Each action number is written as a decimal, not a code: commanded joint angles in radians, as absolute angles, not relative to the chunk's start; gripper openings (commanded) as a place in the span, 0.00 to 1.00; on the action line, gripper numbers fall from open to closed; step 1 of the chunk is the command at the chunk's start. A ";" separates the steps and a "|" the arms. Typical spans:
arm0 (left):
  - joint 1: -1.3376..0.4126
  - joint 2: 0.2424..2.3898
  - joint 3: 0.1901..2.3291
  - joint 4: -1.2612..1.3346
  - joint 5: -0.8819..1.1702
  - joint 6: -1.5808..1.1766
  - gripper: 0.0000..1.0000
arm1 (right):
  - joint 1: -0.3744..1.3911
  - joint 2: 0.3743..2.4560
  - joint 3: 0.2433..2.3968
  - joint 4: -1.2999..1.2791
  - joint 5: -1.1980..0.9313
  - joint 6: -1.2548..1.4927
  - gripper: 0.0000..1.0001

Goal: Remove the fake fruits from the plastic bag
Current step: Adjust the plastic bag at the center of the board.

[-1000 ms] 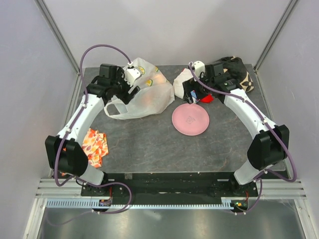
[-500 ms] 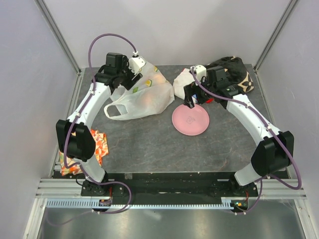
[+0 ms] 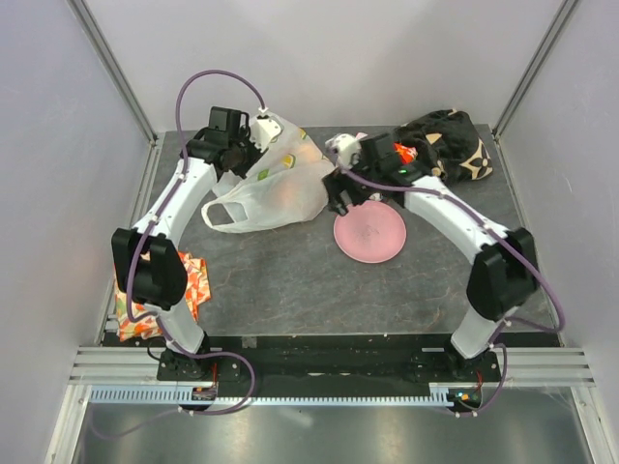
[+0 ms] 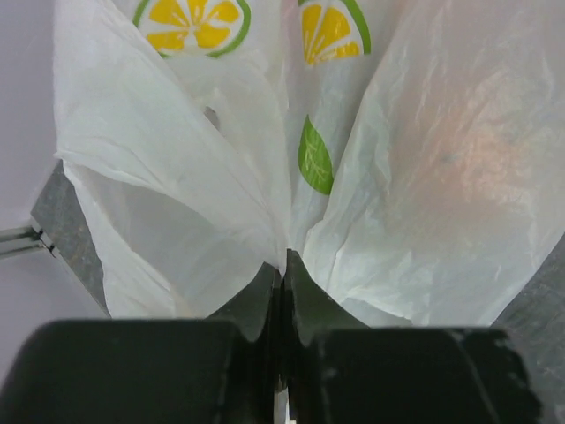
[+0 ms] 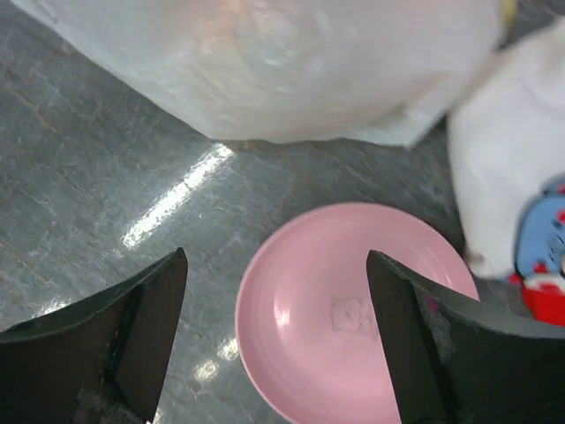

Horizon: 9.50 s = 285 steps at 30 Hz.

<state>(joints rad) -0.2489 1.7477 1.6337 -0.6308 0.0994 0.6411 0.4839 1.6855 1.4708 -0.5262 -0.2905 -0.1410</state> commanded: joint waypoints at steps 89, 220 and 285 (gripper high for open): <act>-0.057 1.936 2.500 -0.819 0.285 0.055 0.01 | 0.703 2.275 2.408 -0.192 0.325 -0.356 0.00; -0.002 0.937 1.026 -0.902 0.319 0.178 0.02 | 0.966 1.984 1.512 -0.311 0.003 -0.117 0.48; 0.121 0.982 1.060 -0.862 0.428 -0.253 0.02 | 0.908 2.568 2.345 -0.241 0.008 0.186 0.93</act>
